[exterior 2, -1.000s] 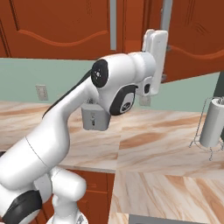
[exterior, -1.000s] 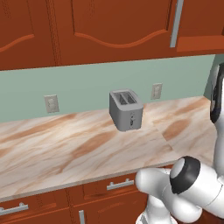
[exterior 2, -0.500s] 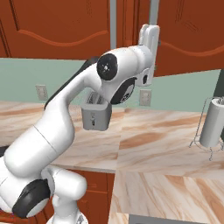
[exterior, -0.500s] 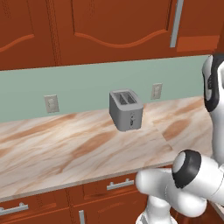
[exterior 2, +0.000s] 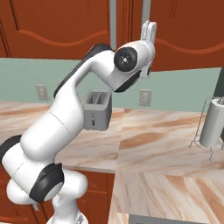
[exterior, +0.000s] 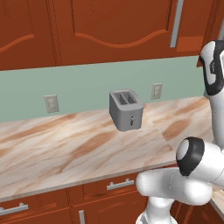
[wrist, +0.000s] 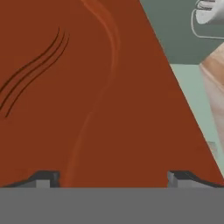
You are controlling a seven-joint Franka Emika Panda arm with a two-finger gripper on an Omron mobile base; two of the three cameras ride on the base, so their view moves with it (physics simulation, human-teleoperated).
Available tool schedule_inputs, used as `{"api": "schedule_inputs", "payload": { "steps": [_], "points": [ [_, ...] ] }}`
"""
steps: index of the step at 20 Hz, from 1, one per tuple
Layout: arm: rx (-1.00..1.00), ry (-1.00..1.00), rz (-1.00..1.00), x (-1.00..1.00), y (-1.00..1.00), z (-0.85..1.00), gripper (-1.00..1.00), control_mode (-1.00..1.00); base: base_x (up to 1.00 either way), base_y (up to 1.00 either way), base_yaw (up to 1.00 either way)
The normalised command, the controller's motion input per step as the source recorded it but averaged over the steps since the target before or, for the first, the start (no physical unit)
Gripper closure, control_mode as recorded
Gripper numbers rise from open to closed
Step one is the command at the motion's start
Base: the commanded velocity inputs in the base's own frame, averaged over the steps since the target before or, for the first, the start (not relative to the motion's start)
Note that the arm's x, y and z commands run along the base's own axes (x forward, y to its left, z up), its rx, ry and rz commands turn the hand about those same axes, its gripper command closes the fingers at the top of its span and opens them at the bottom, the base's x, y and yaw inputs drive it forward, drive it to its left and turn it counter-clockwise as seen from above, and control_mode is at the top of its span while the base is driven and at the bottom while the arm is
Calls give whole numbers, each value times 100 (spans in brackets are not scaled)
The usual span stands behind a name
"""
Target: Close all open cabinet doors.
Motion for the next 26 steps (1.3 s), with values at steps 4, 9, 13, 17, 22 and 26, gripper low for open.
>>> {"api": "schedule_inputs", "payload": {
  "steps": [4,9,13,17,22,26],
  "points": [
    [1,7,20,59,20,0,-100,-100,0,0,0],
    [2,5,20,59,18,0,-100,-100,0,0,0],
    [2,2,19,59,14,0,-100,-100,0,0,0],
    [0,1,17,48,11,0,-100,-100,0,0,0],
    [0,0,12,49,12,-4,-100,-100,0,0,0],
    [0,0,11,49,9,-4,-100,-100,0,0,0]
  ]
}}
